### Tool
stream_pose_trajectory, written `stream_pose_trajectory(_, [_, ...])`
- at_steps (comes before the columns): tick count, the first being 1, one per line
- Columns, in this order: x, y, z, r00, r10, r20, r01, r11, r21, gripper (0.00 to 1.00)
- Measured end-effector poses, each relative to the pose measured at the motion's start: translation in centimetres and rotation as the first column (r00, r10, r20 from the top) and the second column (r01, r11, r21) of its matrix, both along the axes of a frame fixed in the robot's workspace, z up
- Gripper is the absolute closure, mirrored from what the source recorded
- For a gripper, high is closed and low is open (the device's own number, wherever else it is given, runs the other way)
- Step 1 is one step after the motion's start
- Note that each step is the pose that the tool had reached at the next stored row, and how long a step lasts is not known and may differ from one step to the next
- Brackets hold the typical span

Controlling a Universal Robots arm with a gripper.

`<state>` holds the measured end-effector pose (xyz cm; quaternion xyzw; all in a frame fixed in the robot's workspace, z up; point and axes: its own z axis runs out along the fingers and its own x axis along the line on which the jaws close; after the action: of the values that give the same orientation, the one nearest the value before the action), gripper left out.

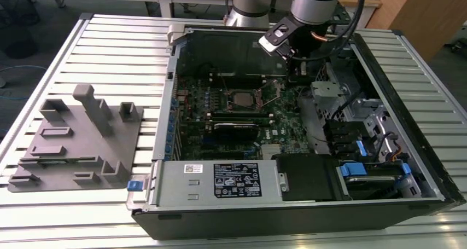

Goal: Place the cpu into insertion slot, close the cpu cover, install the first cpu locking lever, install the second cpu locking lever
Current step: 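Close the cpu cover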

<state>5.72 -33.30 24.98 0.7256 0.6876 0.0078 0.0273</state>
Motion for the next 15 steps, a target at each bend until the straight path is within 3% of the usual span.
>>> stream_pose_trajectory(8, [0.27,0.00,-0.90,1.0000,0.000,-0.0024,0.000,1.0000,-0.0004,0.90])
stream_pose_trajectory(15, [0.20,0.00,-0.93,1.0000,0.000,-0.0024,0.000,1.0000,-0.0004,0.90])
